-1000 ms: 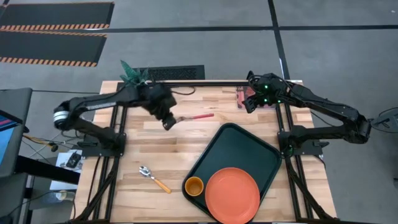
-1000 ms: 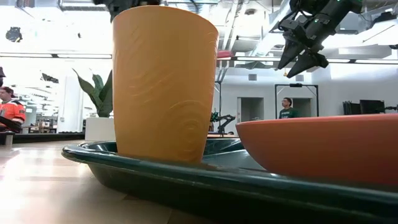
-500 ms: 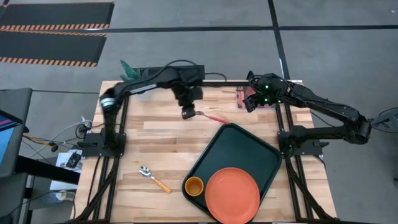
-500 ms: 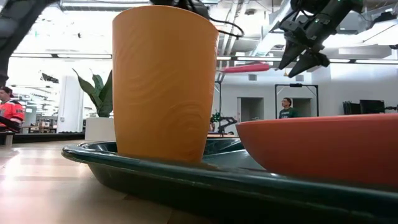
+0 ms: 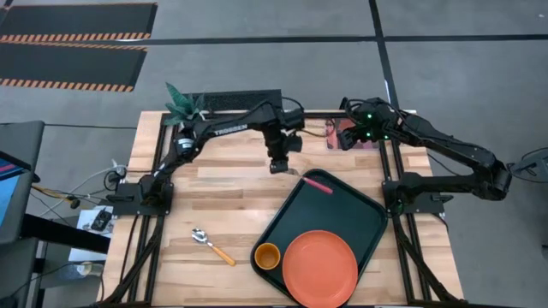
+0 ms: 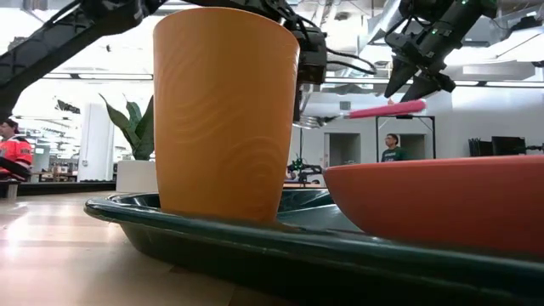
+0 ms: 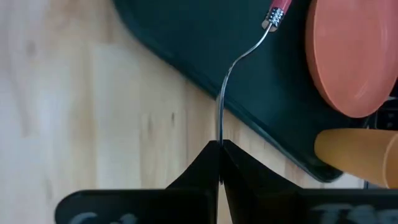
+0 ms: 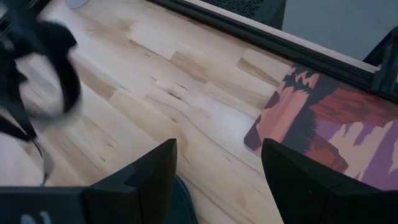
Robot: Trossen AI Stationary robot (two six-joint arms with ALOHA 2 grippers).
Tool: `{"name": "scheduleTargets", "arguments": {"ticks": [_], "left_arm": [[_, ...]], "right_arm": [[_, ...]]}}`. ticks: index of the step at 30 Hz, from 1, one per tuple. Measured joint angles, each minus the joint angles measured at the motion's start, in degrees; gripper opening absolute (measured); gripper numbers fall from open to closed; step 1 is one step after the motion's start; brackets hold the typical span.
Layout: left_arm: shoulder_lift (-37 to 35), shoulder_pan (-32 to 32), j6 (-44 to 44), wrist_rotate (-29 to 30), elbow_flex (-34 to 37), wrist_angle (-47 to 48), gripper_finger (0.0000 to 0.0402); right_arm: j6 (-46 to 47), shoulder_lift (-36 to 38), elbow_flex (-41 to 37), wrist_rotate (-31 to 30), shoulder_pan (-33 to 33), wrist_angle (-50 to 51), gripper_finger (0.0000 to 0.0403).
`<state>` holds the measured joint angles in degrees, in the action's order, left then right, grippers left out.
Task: Pick and place plate/cup/fork/spoon on tray
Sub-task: Put the pink fork on the black serving tray at the top right of the orange plate
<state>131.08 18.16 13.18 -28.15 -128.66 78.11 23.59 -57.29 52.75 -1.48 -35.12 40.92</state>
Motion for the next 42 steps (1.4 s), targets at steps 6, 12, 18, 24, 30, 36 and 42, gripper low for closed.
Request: {"name": "scheduleTargets", "arguments": {"ticks": [6, 12, 18, 24, 30, 36, 42], "left_arm": [[3.34, -3.06, -1.14, 0.10, -0.25, -2.60, 0.0000], [6.26, -5.73, -3.93, -0.61, -0.25, -8.30, 0.0000], [6.95, -6.23, -4.76, -2.53, -0.22, -10.56, 0.0000], [7.53, -6.27, -4.91, -1.57, -0.25, -13.19, 0.0000], [9.73, -7.84, -6.26, -2.87, -0.18, -13.14, 0.0000], [10.69, -8.85, -7.36, -2.53, -0.14, -15.74, 0.0000], [10.65, -8.85, -8.16, -1.06, -0.16, -16.41, 0.0000]], "right_arm": [[0.00, -0.01, 0.00, -0.04, -0.69, -0.01, 0.0260], [-0.03, -0.10, 0.00, -0.07, -0.67, -0.11, 0.0260], [-0.02, -0.10, 0.00, -0.11, -0.67, -0.22, 0.0260], [-0.02, -0.10, 0.00, -0.09, -0.63, -0.06, 0.0260], [-0.02, -0.14, 0.00, -0.05, -0.61, -0.01, 0.0260], [-0.02, -0.14, 0.00, -0.06, -0.61, 0.32, 0.0260], [-0.02, -0.14, 0.00, -0.05, -0.61, 0.46, 0.0260]]}}
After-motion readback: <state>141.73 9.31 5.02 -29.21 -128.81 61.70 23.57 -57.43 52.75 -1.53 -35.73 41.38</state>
